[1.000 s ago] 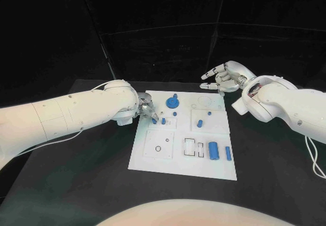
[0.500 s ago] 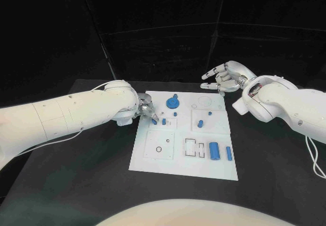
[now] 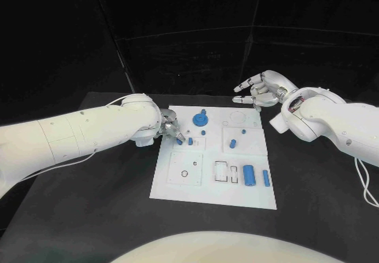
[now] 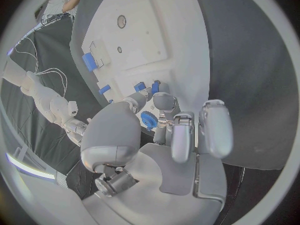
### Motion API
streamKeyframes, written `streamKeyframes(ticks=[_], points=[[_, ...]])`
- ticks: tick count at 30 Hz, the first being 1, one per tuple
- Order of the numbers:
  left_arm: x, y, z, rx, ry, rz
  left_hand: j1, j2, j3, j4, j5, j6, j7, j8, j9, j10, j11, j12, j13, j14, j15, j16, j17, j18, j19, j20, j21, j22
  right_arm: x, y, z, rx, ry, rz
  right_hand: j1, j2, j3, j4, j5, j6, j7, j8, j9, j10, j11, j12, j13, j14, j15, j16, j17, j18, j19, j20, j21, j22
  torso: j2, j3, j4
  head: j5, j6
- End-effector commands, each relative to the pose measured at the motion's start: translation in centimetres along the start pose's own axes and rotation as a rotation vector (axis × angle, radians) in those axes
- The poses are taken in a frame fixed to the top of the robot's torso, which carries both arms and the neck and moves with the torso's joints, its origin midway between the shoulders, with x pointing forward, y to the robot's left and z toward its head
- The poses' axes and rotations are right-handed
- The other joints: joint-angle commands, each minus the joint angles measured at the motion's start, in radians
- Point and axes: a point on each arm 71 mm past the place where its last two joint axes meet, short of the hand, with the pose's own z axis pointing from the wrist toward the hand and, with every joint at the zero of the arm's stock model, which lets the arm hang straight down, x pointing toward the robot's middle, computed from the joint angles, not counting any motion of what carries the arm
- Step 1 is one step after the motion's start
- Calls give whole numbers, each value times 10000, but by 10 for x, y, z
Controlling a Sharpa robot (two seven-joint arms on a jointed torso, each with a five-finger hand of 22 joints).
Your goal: Assemble the parts on the task board
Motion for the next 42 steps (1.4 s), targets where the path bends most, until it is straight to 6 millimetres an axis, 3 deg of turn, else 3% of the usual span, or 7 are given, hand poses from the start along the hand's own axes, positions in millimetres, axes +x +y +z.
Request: streamKeyframes(ticks=[1,3,6,9,16,42], points=[[2,-1,0,-17,155,168,-108,-53,-192,47,-49,85,-5,-47,-23,78,-15,78,35,1040,-89,31,2634,-119,199,-73,38,33,0,2,0,-120,11,23,-51,26,-54,-22,52,1,18,42,4,-34,-31,17,3,503,-81,-61,219,195,-54,-2,-41,-10,5,3,11,-14,5],[2,-1,0,-11,147,165,-211,-102,-491,155,-82,133,-4,-64,-40,93,-16,102,81,1040,-87,31,2634,-125,204,-70,53,58,0,2,0,-122,12,23,-57,30,-60,-24,52,0,18,47,4,-36,-31,16,-1,502,-82,-66,212,196,-55,-3,-47,-18,3,0,12,-14,4],[2,-1,0,-3,142,165,-182,-59,-833,239,-518,179,-10,-103,-70,111,-18,140,162,1040,-90,31,2634,-128,211,-76,72,92,0,2,0,-124,13,24,-57,30,-60,-24,52,0,18,47,4,-36,-31,16,-1,502,-82,-66,212,196,-55,-3,-47,-18,1,0,5,-16,-2],[2,-2,1,-1,141,177,-136,-26,-888,243,-558,188,-15,-115,-79,116,-20,151,186,1040,-91,31,2634,-130,215,-78,81,106,0,2,0,-125,14,24,-57,30,-60,-24,52,0,18,47,4,-36,-31,16,-1,502,-82,-66,212,196,-55,-3,-47,-18,0,-3,-1,-15,2],[2,-2,1,-11,154,233,308,226,-809,96,-534,193,-60,-182,-122,140,-58,190,287,1040,-114,31,2634,-140,231,-92,124,172,0,2,0,-126,14,24,-57,30,-60,-24,52,0,18,47,4,-36,-31,16,-1,502,-82,-66,212,196,-55,-3,-47,-18,1,4,2,-27,-19],[0,-1,1,-87,162,379,537,417,-568,21,-461,270,-95,-214,-155,269,-87,375,584,1040,-125,31,2634,-179,283,-101,264,356,0,2,1,-124,21,24,-70,38,-69,-24,52,-2,17,54,3,-29,-32,23,7,504,-83,-66,217,194,-49,-4,-47,-13,-3,5,18,-10,-38]])
